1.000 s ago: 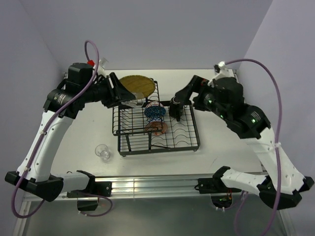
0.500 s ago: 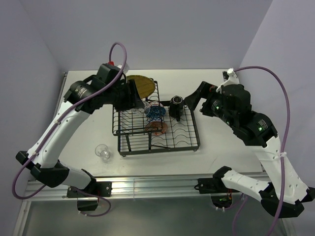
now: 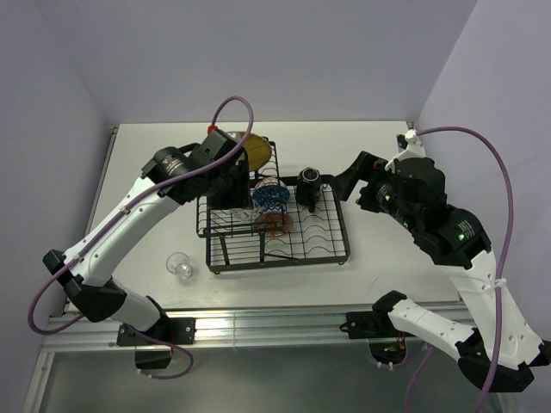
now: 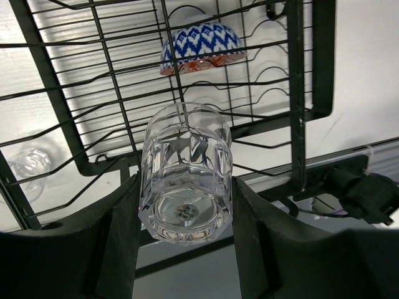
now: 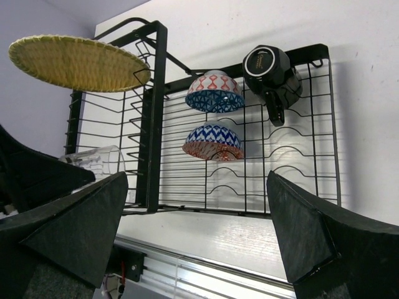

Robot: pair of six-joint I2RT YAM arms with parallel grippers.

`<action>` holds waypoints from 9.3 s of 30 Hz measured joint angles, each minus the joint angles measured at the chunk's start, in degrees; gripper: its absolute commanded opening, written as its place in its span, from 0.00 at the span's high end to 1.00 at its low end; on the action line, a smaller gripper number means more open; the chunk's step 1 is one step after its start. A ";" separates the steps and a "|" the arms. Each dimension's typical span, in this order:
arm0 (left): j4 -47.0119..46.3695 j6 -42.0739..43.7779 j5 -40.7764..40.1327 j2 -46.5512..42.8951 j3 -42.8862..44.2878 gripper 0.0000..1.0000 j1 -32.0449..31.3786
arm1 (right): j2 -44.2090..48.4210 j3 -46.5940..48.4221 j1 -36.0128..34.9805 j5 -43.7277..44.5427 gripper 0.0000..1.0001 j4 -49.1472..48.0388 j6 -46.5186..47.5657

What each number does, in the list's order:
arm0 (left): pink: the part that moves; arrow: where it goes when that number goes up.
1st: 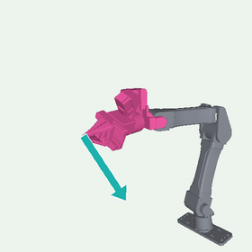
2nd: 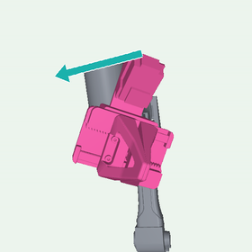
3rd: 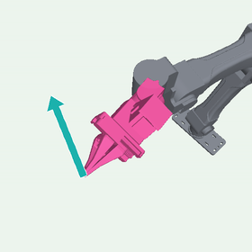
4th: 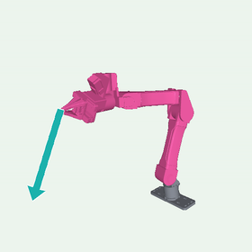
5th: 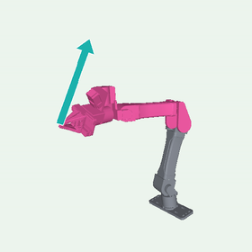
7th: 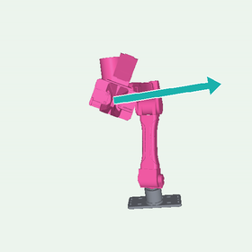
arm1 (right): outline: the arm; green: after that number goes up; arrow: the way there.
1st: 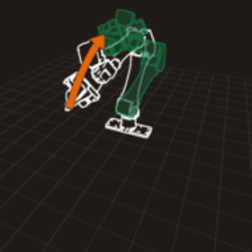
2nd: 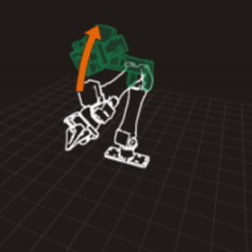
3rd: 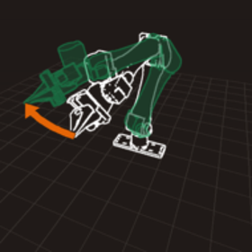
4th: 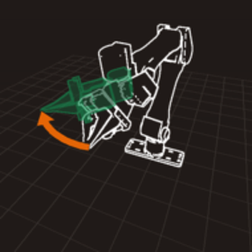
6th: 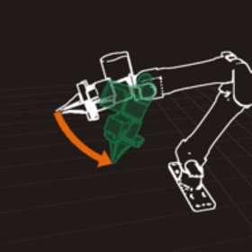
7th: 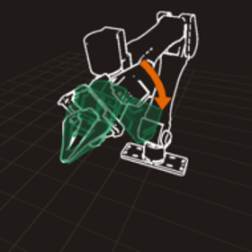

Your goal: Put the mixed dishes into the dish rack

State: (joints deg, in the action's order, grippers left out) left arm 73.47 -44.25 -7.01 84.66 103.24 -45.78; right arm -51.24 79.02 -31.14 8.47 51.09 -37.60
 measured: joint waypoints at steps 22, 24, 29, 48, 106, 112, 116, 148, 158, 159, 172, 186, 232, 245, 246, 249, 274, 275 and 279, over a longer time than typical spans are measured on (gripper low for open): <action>0.96 0.09 -3.93 2.23 -2.29 0.01 -1.60 | 1.14 -1.79 0.66 -1.40 0.00 0.52 0.00; 0.87 -0.20 -3.91 2.23 -2.29 0.01 -1.62 | 1.07 -1.79 0.68 -1.49 0.00 0.50 0.02; 0.17 -0.33 -4.11 1.99 -2.27 0.01 -1.70 | 0.50 -1.79 0.83 -1.86 0.00 0.50 0.22; -0.81 -14.56 -17.99 -34.53 -24.11 0.01 14.99 | -2.49 -1.79 2.64 -5.53 0.00 0.42 3.02; -12.33 -18.38 1.68 -30.21 -57.37 1.00 38.38 | -1.49 -3.41 5.64 -15.56 0.00 1.33 7.28; -1.11 -16.35 -2.75 -26.21 -17.90 1.00 38.64 | -12.37 7.89 5.79 -28.37 0.01 1.88 7.52; -2.08 -16.02 -1.05 -23.61 2.73 1.00 38.82 | -17.46 11.61 5.79 -38.38 0.02 -0.26 5.90; -88.83 -57.05 56.35 -32.74 -41.00 1.00 38.84 | -36.57 15.54 -3.61 -61.46 0.10 -58.55 -37.51; -88.65 -57.11 58.23 -31.78 -41.00 1.00 38.84 | -38.93 22.75 -6.86 -60.78 0.15 -57.79 -37.29; -88.52 -57.00 58.29 -31.71 -41.00 1.00 38.84 | -39.43 23.50 -7.30 -60.65 0.16 -57.61 -37.16; -86.53 -56.46 58.25 -31.82 -41.22 0.74 38.84 | -44.11 29.55 -9.99 -59.52 1.00 -52.15 -34.25; -45.42 -33.94 51.21 -32.68 -31.23 0.01 43.08 | -43.74 44.26 -10.82 -36.00 1.00 -10.25 -4.22; -11.80 -4.61 31.30 -28.85 -18.60 0.04 43.30 | -34.56 -19.43 -4.31 5.11 0.81 -10.82 10.23; -12.57 -4.55 31.82 -28.70 -19.87 0.01 43.30 | -31.21 -20.52 -4.26 5.20 0.00 -11.61 9.79; -13.09 -4.68 32.13 -28.68 -20.15 0.01 43.30 | -30.25 -20.46 -4.26 5.16 0.00 -11.28 9.79; -15.72 -5.51 34.38 -28.87 -21.59 0.01 43.30 | -26.49 -19.17 -4.26 4.63 0.00 -9.20 9.81; -26.14 -10.84 42.12 -33.97 -28.04 0.01 43.30 | -31.21 -17.55 -3.13 3.10 0.05 -12.70 16.72; -25.86 -10.71 42.12 -33.92 -28.04 0.01 43.30 | -31.50 -17.73 -2.99 3.13 0.06 -13.00 17.00; -25.35 -10.45 42.12 -33.77 -28.02 0.01 43.30 | -34.51 -17.97 -2.60 3.50 0.10 -15.04 17.92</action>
State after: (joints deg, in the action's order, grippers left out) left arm 48.12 -54.70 35.11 50.89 75.22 -2.48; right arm -85.76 61.06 -33.74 11.97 36.05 -19.68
